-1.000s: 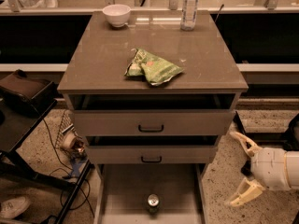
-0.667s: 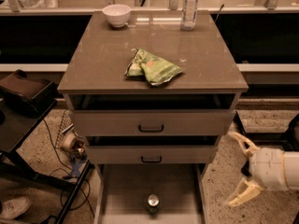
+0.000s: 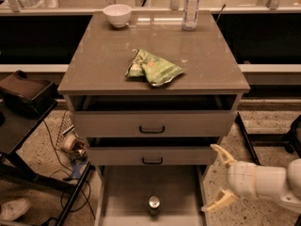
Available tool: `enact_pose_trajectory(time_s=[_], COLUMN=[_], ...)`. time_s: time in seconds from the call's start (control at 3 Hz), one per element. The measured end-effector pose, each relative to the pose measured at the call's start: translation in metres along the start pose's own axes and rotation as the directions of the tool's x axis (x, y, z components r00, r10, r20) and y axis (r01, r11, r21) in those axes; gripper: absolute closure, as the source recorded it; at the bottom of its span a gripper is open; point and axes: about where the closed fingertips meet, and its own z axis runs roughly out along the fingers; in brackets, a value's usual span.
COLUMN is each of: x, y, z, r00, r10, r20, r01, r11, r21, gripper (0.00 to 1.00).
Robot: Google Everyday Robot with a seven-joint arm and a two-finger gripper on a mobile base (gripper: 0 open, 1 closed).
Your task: Pick green can from bottom drawer and place on counter
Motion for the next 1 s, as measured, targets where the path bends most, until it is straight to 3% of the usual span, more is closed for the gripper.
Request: enact_pose_trajectory(time_s=[0.33, 0.67, 1.0], x=[0.032, 0.071, 0.133], y=[-0.006, -0.012, 0.003], z=[0.053, 0.107, 0.168], r00=[0.996, 0.988, 0.985], r10=[-0.044, -0.071, -0.025], r20=[0.076, 0.140, 0.171], r01=[0.040, 0.064, 0.029], r11=[0.9981, 0.9964, 0.9993], r21=[0.047, 0.056, -0.023], gripper=[0.00, 0.00, 0.00])
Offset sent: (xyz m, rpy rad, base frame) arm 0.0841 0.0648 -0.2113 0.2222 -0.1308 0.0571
